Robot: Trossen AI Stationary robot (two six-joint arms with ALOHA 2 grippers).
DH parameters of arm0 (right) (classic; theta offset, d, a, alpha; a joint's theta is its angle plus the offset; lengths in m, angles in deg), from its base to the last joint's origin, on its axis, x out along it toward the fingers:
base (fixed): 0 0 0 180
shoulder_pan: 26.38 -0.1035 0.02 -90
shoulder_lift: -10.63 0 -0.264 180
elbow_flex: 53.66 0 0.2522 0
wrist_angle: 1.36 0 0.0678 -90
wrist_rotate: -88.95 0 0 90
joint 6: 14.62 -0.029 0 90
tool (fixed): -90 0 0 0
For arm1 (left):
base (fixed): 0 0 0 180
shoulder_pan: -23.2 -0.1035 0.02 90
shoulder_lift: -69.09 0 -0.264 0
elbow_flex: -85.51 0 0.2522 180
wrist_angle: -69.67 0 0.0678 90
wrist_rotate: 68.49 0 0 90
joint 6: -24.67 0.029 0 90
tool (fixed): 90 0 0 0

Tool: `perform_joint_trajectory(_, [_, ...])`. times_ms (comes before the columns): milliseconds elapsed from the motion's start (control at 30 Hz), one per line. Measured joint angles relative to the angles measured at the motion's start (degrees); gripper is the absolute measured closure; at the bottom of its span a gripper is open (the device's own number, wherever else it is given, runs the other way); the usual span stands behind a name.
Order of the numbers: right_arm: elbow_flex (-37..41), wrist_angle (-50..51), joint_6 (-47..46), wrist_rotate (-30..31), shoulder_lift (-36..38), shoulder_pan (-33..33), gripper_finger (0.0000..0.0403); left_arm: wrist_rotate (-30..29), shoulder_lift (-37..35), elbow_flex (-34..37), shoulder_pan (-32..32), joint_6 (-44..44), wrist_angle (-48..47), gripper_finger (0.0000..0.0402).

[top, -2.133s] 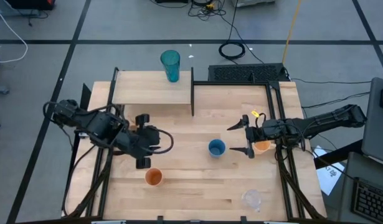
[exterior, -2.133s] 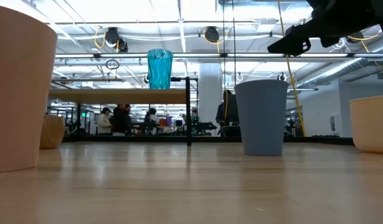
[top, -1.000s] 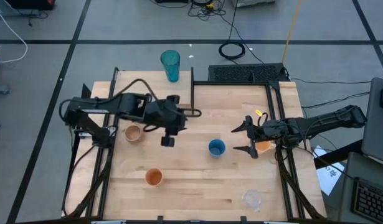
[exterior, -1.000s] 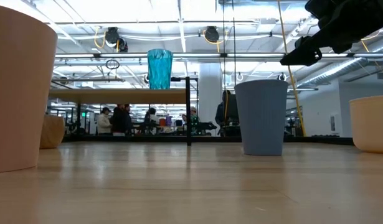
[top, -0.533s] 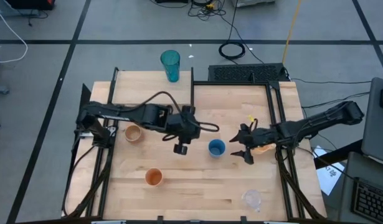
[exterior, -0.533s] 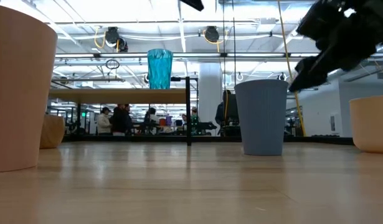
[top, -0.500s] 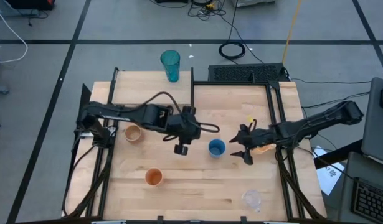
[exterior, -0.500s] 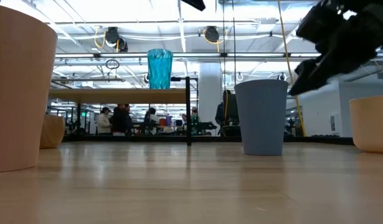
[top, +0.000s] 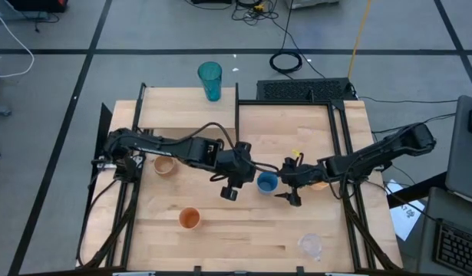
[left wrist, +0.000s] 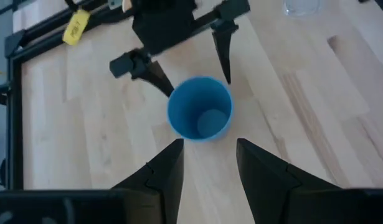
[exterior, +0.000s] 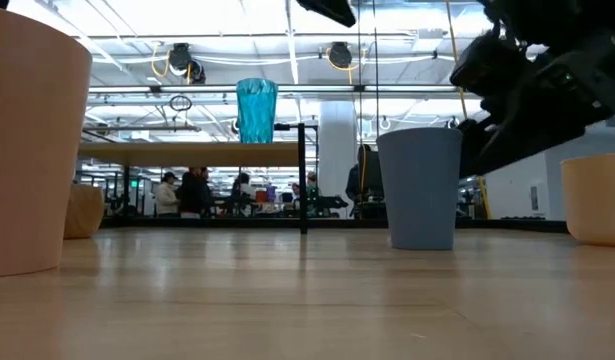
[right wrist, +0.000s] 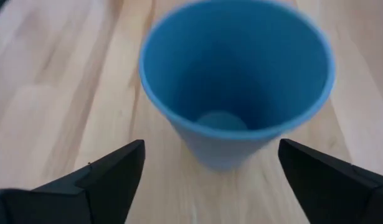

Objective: Stack small to large cups/mugs on shelf
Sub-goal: Put the blue cup on the shelf

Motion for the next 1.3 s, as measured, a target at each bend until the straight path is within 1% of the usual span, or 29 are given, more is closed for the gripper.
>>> perform_joint_trajectory(133, [0.0,-3.8,1.23,-0.01,-2.83,0.2,0.0014,-0.07,0.35,0.06,0.29,-0.44,-0.55,0.0252])
perform_joint_trajectory(233, [-0.01,-7.4,2.75,-0.09,-4.47,0.2,0.0008,-0.48,0.3,0.06,0.67,-0.47,-0.37,0.0252])
perform_joint_trajectory(467, [-0.02,-15.34,4.19,-0.21,-8.02,0.2,0.0007,-3.73,0.39,0.06,1.8,-0.59,-0.4,0.0252])
perform_joint_trajectory(767, [-0.02,-27.1,5.71,-0.28,-15.69,0.22,0.0007,-4.06,0.38,0.06,2.43,-0.57,-0.4,0.0252])
perform_joint_trajectory(933, [-0.02,-30.3,6.91,-0.3,-18.51,0.22,0.0005,-4.1,0.37,0.06,2.52,-0.57,-0.41,0.0252])
perform_joint_trajectory(1300, [0.0,-35.24,8.14,-0.34,-21.73,0.42,0.0009,-5.06,0.35,0.06,2.52,-0.55,-0.38,0.0252])
